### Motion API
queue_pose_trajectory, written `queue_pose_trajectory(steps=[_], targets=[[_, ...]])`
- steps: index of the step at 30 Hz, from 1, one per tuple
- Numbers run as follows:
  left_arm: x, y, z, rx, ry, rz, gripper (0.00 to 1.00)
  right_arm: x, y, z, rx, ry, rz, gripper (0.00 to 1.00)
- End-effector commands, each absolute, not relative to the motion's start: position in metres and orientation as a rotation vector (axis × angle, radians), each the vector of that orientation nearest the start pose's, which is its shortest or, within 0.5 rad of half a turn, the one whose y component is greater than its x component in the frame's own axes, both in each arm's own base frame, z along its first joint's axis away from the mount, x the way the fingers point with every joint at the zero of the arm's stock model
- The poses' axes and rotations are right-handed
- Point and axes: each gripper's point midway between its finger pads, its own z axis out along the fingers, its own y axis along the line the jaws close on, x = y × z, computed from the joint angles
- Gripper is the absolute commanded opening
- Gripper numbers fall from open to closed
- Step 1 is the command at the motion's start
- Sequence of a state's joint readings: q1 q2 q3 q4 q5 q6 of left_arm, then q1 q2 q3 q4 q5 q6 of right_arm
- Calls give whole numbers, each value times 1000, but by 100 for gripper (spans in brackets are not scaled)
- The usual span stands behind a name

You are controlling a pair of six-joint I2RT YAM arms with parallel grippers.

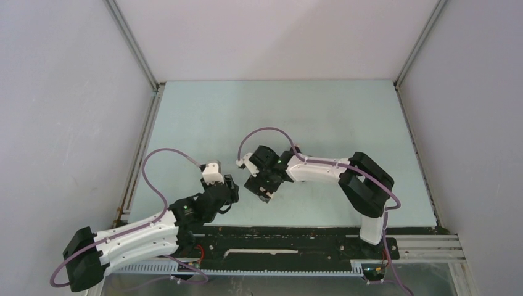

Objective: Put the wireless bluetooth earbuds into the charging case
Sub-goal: Pick up the charging case from the center of the board.

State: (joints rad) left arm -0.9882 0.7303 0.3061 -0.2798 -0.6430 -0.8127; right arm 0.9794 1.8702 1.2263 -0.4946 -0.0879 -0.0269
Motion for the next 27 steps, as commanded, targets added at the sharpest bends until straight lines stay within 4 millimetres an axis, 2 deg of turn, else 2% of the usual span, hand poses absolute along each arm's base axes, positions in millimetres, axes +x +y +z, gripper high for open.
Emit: queue_pose_trajectory(steps=[1,8,14,20,24,27], targets=[[198,-143,75,-178,2097,-313,62,223,342,29,-1309,2389,316,79],[198,-144,75,-173,2095,-317,62,222,336,22,-1363,2386,285,71],[197,-145,73,-169,2097,-330,63,213,339,19,-1440,2360,359,64],[198,-148,74,-170,2092,-350,63,216,336,12,-1462,2365,365,58],[197,-150,75,-165,2088,-366,63,220,332,9,-1452,2382,373,46],[197,-155,78,-131,2069,-403,63,222,330,21,-1445,2375,429,39]])
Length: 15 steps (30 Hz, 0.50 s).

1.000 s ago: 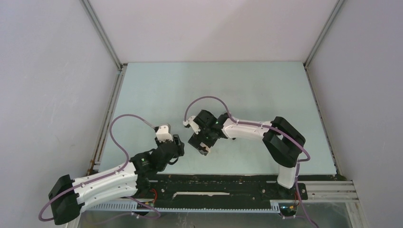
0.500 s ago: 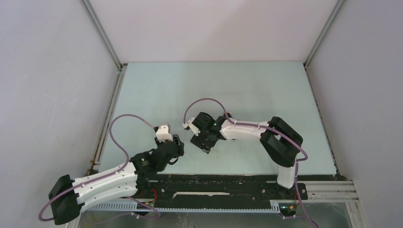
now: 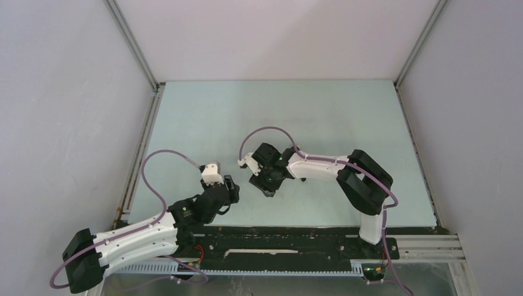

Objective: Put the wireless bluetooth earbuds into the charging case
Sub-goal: Pick up the charging case from the center of the board.

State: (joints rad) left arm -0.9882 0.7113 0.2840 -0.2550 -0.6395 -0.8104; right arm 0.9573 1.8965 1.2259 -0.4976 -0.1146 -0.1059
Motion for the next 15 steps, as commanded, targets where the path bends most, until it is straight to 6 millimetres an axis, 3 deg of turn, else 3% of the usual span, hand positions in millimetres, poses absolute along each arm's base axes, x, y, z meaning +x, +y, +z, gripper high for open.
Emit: queue_pose_trajectory(steps=[1,5,9,15], targets=[[198,-157,80,-122,2061,-417,63,223,329,29,-1444,2356,464,39],[199,-175,95,-59,2011,-524,63,212,323,73,-1509,2190,628,36],[202,-208,118,41,1935,-714,64,200,309,117,-1540,1994,737,33],[208,-259,153,208,1834,-1110,60,200,285,149,-1525,1821,696,33]])
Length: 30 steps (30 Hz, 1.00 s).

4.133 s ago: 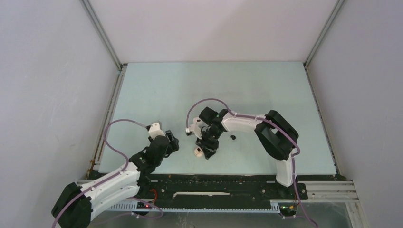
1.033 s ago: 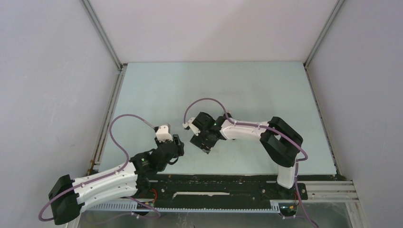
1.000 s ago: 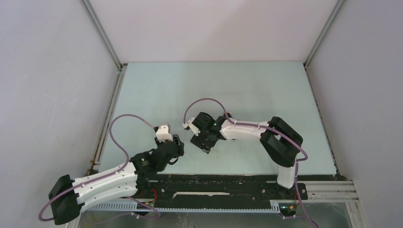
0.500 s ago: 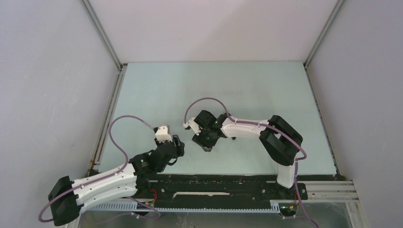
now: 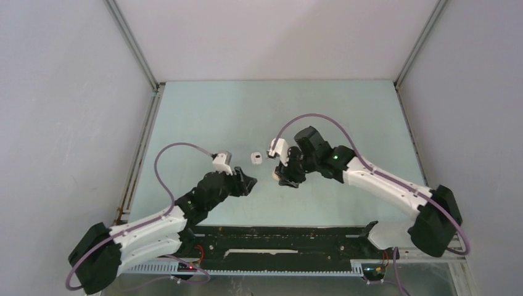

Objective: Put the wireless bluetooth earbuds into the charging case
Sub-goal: Pick up the charging case from the center of the board, then pass from the right arm to the left

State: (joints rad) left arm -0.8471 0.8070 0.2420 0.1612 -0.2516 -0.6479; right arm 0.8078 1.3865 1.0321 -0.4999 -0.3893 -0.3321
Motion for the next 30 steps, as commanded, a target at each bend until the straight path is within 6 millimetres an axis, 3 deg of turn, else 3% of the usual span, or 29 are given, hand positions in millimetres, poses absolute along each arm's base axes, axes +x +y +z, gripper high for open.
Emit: queue_pose_trajectory(steps=[1,3,9,19,23,30], targets=[[203,-268,158,228,1806,-1209,59,201,282,152,-1524,1805,686,32],[192,-285,169,297,1745,-1372,58,205,275,156,-1519,1795,664,32],[183,-314,187,436,1640,-1555,55,210,264,148,-1541,1789,617,33],[197,-323,155,396,1767,-1534,55,211,264,123,-1632,1799,533,33],[197,-334,148,384,1800,-1608,52,208,270,115,-1680,1790,492,34],[198,-337,140,361,1828,-1635,46,206,271,114,-1701,1774,468,34]])
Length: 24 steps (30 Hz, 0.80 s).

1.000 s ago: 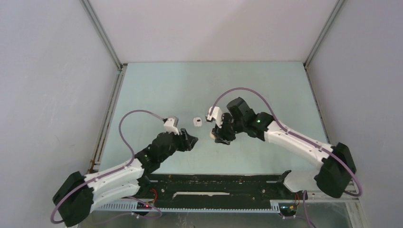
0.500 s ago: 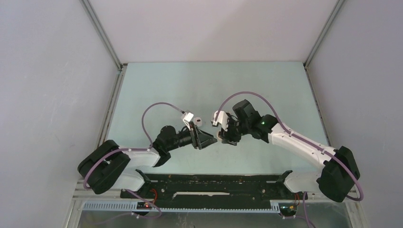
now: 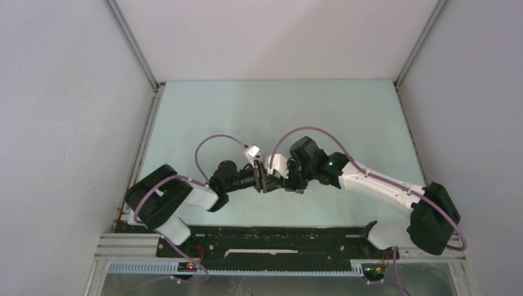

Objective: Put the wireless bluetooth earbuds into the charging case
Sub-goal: Pass from the right arm to the left

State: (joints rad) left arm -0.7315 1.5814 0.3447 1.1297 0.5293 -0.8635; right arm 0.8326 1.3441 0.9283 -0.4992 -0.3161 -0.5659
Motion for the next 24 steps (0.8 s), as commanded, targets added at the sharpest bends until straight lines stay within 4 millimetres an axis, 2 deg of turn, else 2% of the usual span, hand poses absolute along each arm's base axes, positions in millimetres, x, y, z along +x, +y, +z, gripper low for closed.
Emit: queue_pose_trajectory(steps=[1,5,11,14,17,20,22,24], targets=[[198,-338,139,365,1832,-1638,44,206,272,115,-1700,1772,468,34],[195,-341,139,377,1837,-1678,37,210,271,115,-1686,1775,448,36],[191,-339,150,385,1736,-1746,18,218,264,125,-1613,1800,451,62],[189,-332,163,426,1613,-1722,10,214,259,153,-1497,1802,652,79],[182,-324,170,515,1505,-1628,10,211,250,193,-1365,1763,872,89],[175,-318,175,582,1424,-1539,9,208,240,220,-1326,1705,1020,88],[169,-316,180,625,1371,-1490,8,204,237,231,-1322,1673,1120,81],[162,-314,181,666,1327,-1449,8,200,238,231,-1326,1667,1222,74]])
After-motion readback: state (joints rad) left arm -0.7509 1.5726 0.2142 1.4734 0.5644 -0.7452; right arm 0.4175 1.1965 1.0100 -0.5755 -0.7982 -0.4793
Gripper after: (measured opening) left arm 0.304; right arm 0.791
